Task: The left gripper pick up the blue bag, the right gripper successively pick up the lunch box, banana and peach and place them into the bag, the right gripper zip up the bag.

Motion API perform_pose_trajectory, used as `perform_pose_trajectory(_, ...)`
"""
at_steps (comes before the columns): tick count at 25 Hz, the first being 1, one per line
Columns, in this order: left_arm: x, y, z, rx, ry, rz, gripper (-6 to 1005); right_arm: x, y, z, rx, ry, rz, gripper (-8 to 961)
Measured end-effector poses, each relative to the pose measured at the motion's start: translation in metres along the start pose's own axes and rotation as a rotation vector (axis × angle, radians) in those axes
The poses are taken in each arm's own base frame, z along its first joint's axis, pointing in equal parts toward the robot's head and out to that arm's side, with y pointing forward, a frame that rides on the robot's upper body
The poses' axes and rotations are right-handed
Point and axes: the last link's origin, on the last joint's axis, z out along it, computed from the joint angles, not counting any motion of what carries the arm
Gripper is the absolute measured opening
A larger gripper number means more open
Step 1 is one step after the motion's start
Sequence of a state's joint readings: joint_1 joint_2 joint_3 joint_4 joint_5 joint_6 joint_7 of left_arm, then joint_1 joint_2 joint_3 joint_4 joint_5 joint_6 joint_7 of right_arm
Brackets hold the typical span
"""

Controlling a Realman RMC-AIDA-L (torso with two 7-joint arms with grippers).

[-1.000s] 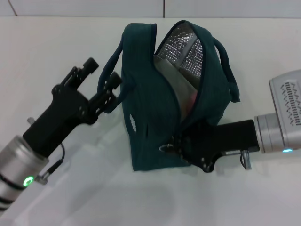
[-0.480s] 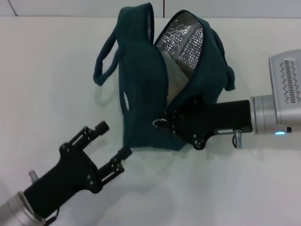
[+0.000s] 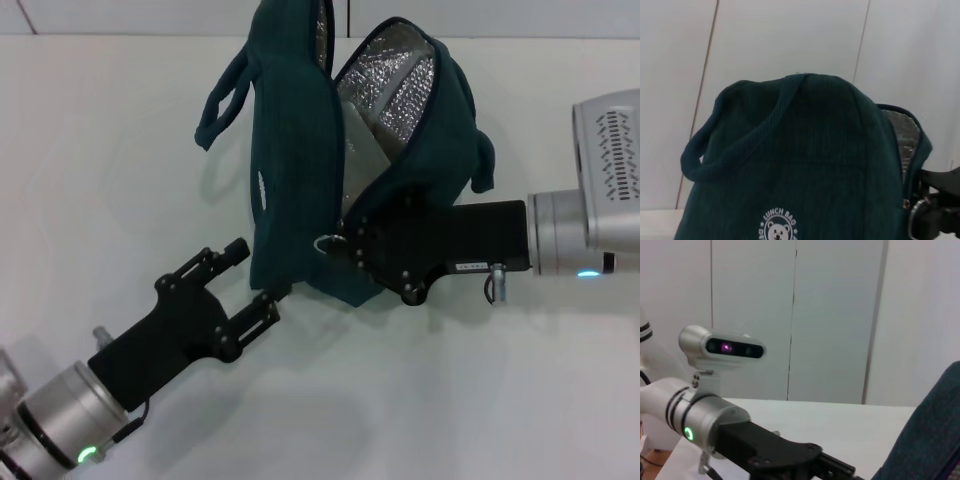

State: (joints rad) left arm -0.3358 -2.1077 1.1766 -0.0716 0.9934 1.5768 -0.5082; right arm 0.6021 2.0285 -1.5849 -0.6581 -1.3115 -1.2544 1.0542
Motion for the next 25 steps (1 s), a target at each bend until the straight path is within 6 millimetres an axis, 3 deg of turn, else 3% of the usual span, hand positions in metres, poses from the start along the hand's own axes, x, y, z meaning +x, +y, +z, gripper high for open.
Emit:
perform_pose_trajectory(5, 0.004, -0.004, 0.008, -0.014, 0.002, 0.018, 676, 0.002, 0.003, -0.002, -0.002, -0.008, 0.012, 24)
perform_pose_trajectory(17, 0.009, -0.006, 0.02, -0.043, 0.001, 0.041, 666, 0.004, 0.003, -0.005, 0.011, -0.014, 0.025, 25)
perform_pose_trajectory(25, 0.005, -0.012, 0.026, -0.022, -0.039, 0.053, 500, 0.009, 0.003, -0.009, 0.032, -0.019, 0.045, 25)
